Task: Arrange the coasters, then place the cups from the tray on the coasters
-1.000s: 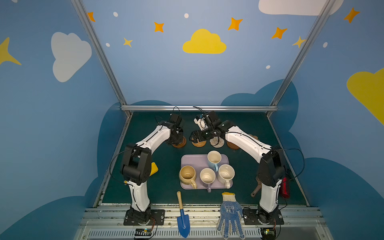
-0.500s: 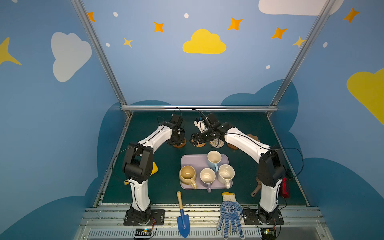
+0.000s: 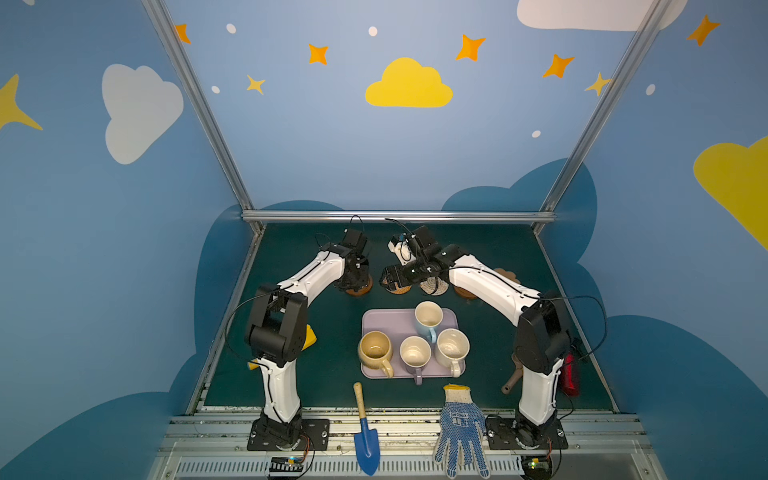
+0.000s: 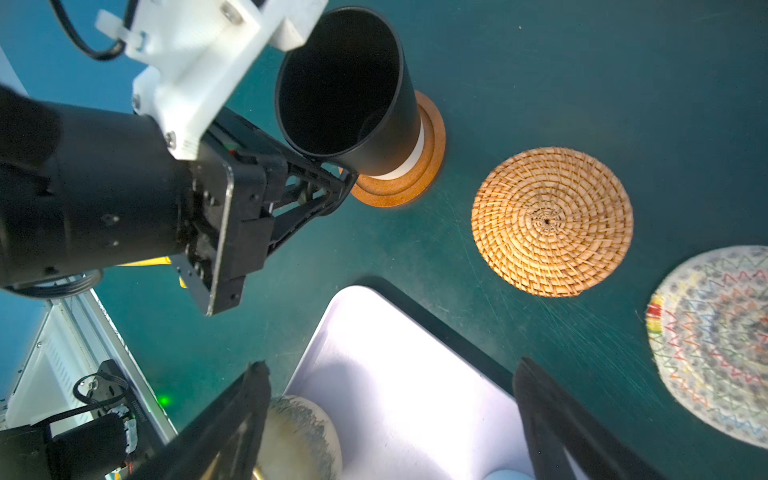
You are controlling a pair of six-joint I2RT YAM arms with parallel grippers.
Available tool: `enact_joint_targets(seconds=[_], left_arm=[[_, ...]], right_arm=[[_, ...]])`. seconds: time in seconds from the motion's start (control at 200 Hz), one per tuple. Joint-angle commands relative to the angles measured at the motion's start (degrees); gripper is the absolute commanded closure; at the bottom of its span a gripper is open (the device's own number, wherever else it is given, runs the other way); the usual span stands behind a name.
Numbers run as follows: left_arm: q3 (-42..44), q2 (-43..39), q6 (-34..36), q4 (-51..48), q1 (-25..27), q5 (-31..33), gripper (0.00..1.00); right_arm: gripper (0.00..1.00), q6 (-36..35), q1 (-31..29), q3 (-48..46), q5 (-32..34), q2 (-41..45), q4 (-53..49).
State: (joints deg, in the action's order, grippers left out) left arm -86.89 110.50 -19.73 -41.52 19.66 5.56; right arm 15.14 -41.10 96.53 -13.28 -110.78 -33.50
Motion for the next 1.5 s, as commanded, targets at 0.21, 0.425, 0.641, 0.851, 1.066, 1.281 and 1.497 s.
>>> enact_joint_targets(seconds=[0.21, 0.425, 0.641, 0.851, 1.066, 1.281, 1.497], left_arm=[[-1.9, 1.0, -0.9, -1.9, 0.7, 0.0, 0.97], [-1.2, 1.1, -1.0, -2.5, 0.7, 2.0, 0.96], [0.7, 0.2, -1.6, -0.6, 0.7, 1.0, 0.86], [1.1, -0.8, 0.0, 0.1, 0.5, 2.7, 0.74], [2.4, -1.6, -0.4, 0.7, 0.5, 1.4, 0.63], [3.3, -3.8, -1.1, 1.0, 0.6, 1.6, 0.51], [3.0, -7.1, -1.9, 0.1, 0.5, 1.3, 0.16]], right_arm=[[0.09, -0.5, -0.3, 0.7, 0.1, -0.7, -0.9], [0.09, -0.4, -0.3, 0.6, -0.3, -0.8, -1.3], [0.09, -0.3, -0.1, 0.4, -0.2, -0.9, -1.7], [0.09, -0.3, 0.0, 0.4, -0.1, -0.7, -2.4], [0.09, -0.7, 0.1, 0.6, 0.2, -0.6, -2.5], [0.08, -0.7, 0.1, 0.4, 0.3, -0.2, -2.2], [0.08, -0.4, 0.1, 0.8, 0.8, 0.5, -3.1]])
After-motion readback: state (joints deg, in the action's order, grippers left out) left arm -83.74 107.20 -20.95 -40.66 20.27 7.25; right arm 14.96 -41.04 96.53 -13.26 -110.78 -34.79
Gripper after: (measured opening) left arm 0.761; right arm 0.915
